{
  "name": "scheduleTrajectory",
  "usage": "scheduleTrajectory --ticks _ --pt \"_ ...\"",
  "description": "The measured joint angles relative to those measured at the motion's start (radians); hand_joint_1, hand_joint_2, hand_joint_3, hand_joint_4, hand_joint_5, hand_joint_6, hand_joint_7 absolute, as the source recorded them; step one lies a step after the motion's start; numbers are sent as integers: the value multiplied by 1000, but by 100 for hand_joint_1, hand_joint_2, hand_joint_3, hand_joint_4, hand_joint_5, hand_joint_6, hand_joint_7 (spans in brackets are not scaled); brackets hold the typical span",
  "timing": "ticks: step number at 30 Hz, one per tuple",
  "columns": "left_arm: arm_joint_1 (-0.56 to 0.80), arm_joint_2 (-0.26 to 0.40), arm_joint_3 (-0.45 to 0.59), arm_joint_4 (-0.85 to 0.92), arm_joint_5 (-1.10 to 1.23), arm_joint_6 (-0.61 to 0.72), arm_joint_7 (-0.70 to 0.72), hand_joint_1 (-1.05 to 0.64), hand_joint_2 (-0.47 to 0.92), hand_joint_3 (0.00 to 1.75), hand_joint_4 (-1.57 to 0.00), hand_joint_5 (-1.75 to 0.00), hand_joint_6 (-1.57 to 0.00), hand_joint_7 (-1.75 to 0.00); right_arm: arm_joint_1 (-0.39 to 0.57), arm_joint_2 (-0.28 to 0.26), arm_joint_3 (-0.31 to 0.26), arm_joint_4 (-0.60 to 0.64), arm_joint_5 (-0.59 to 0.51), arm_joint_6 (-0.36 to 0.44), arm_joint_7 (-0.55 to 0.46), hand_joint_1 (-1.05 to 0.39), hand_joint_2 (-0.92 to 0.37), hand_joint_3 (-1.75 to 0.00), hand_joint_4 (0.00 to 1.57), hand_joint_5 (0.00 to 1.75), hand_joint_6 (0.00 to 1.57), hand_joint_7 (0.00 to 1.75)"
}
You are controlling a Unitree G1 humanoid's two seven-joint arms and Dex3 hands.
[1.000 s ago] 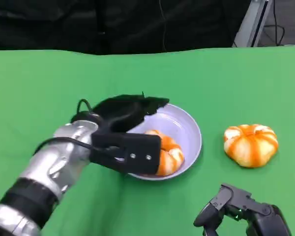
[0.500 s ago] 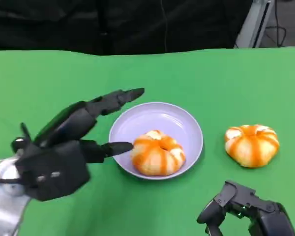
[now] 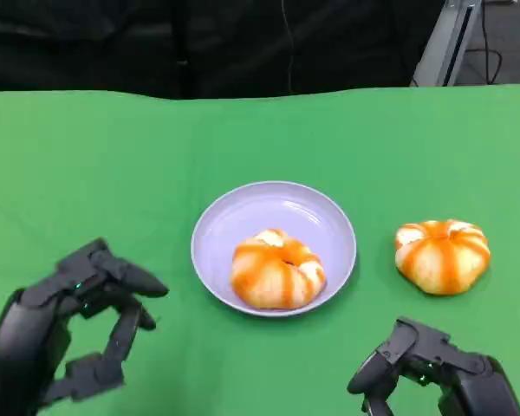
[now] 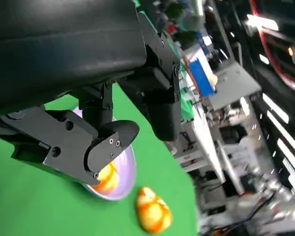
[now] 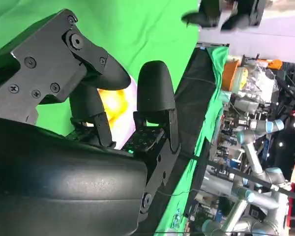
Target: Grasp the bread from the table and place it into the plate.
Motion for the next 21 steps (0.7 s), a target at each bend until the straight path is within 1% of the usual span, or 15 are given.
scheduleTrajectory --ticks 1,2,5,7,10,12,15,16,21 --pt "24 -17 -1 -18 -3 8 10 -1 74 80 -63 -170 -57 -149 0 0 -3 0 2 0 1 -9 -35 -130 71 160 80 128" --pt "41 -31 -1 -29 -3 10 20 -2 70 82 -69 -173 -62 -156 0 -1 -5 0 4 0 2 -10 -36 -128 71 160 80 128" --pt "64 -62 -2 -18 -3 -4 29 -4 61 91 -77 -174 -70 -162 1 -3 -14 0 8 0 5 -10 -37 -127 70 160 80 128" --pt "66 -72 -2 3 -2 -12 29 -6 59 91 -80 -175 -71 -163 1 -6 -18 0 15 -1 11 -10 -37 -127 70 160 79 128" --pt "63 -75 -2 23 9 -14 29 -10 58 91 -82 -175 -70 -164 1 -7 -21 1 25 -3 17 -10 -36 -128 70 160 79 128" --pt "57 -73 -3 37 16 -15 29 -9 57 93 -82 -175 -70 -165 1 -10 -26 1 26 -7 19 -10 -37 -128 70 160 79 128" --pt "51 -68 -5 42 23 -14 28 -7 50 103 -83 -175 -69 -168 1 -11 -30 1 33 -8 22 -10 -37 -127 70 161 78 129" --pt "48 -66 -5 45 22 -15 24 -8 46 108 -84 -175 -68 -169 0 -11 -30 1 34 -8 23 -10 -37 -127 69 161 78 130" --pt "33 -55 -7 59 17 -19 -4 -6 37 120 -84 -175 -68 -171 -2 -11 -31 1 39 -9 27 -10 -37 -127 70 161 78 130"
